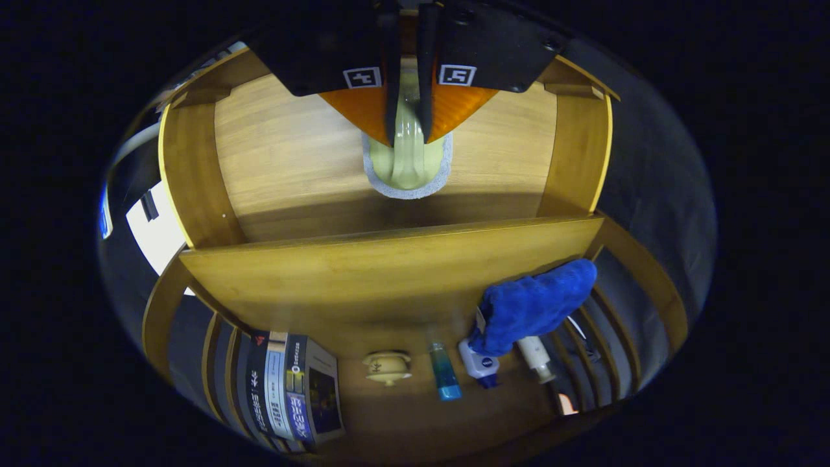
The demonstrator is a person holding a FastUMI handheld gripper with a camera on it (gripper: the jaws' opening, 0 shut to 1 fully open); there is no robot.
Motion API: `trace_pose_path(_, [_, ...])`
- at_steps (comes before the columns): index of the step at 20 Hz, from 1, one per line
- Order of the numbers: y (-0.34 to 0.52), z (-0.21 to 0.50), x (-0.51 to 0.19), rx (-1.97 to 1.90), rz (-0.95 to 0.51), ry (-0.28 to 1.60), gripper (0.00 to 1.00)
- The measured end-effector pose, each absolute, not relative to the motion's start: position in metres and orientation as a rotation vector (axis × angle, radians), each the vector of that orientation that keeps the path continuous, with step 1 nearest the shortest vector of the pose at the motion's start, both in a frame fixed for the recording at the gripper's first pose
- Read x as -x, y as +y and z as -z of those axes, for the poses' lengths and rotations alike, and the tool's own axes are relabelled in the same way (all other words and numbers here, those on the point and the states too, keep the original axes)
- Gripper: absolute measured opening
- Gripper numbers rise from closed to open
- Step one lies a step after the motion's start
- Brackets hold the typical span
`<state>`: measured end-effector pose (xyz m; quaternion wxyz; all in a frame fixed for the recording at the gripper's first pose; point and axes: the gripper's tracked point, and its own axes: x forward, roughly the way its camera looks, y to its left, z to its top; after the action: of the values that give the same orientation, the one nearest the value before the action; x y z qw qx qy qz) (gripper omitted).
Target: Pull open the drawer, take out the items inside it, and place them on the countertop above the cabinet.
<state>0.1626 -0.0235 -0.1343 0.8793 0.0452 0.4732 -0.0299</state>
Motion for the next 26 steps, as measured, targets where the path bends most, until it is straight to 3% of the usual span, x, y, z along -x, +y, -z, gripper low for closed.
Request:
trace_pose_path(6, [-0.020, 0.067, -0.169, -0.029, 0.040, 0.862, 0.18])
trace_pose_path(13, [-0.019, 0.013, -0.260, 0.005, 0.074, 0.748, 0.18])
trace_pose_path(26, [-0.042, 0.053, -0.351, 0.060, 0.198, 0.844, 0.18])
